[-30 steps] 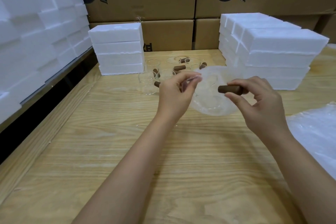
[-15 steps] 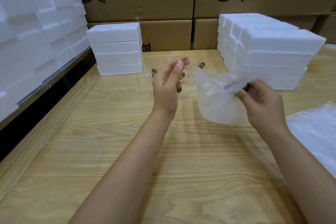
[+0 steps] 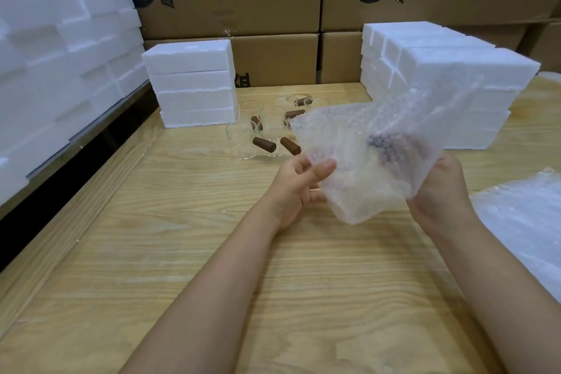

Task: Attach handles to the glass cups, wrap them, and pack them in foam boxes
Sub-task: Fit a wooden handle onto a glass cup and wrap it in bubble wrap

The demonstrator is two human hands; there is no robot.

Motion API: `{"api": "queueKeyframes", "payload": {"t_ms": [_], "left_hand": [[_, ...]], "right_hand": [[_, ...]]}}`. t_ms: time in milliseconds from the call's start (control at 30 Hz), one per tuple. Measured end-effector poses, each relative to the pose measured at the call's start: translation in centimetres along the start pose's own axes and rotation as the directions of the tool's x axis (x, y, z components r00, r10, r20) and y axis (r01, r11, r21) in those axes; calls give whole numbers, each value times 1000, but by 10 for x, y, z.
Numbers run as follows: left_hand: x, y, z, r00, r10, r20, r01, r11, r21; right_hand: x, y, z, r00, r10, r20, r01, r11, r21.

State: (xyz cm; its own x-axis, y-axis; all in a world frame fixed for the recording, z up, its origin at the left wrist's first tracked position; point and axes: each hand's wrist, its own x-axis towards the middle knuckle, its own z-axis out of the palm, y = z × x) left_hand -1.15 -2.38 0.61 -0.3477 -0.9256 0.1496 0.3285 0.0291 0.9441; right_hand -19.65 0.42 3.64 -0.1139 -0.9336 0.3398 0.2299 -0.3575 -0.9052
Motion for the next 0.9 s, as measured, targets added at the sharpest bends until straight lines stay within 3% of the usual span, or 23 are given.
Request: {"api": "queueKeyframes", "payload": {"t_ms": [167, 367, 533, 667, 733, 833, 900], "left_hand": [[1, -10, 14, 992, 15, -127, -16, 1000, -1], [2, -14, 10, 988, 47, -147, -49, 999, -8], [3, -13, 8, 988, 42, -150, -48, 998, -37], [5, -16, 9, 990, 37, -138, -39, 999, -16], [5, -16, 8, 988, 39, -152, -42, 999, -15], [4, -15, 10, 986, 27, -162, -37, 998, -58], [3, -15, 10, 989, 9, -148, -22, 996, -88]], "right_hand": [[-5, 12, 17, 993, -4, -115, 0, 999, -38], [-4, 11, 10, 1000, -9, -18, 5, 974, -227], [0, 6, 7, 966, 209, 154, -115, 876, -469], [-9, 21, 8, 923, 368, 114, -211, 730, -650], [-12, 28, 12, 946, 305, 113, -153, 723, -674], [-13, 31, 13, 962, 230, 148, -131, 862, -490], [-11, 31, 10, 954, 232, 191, -135, 898, -418]]}}
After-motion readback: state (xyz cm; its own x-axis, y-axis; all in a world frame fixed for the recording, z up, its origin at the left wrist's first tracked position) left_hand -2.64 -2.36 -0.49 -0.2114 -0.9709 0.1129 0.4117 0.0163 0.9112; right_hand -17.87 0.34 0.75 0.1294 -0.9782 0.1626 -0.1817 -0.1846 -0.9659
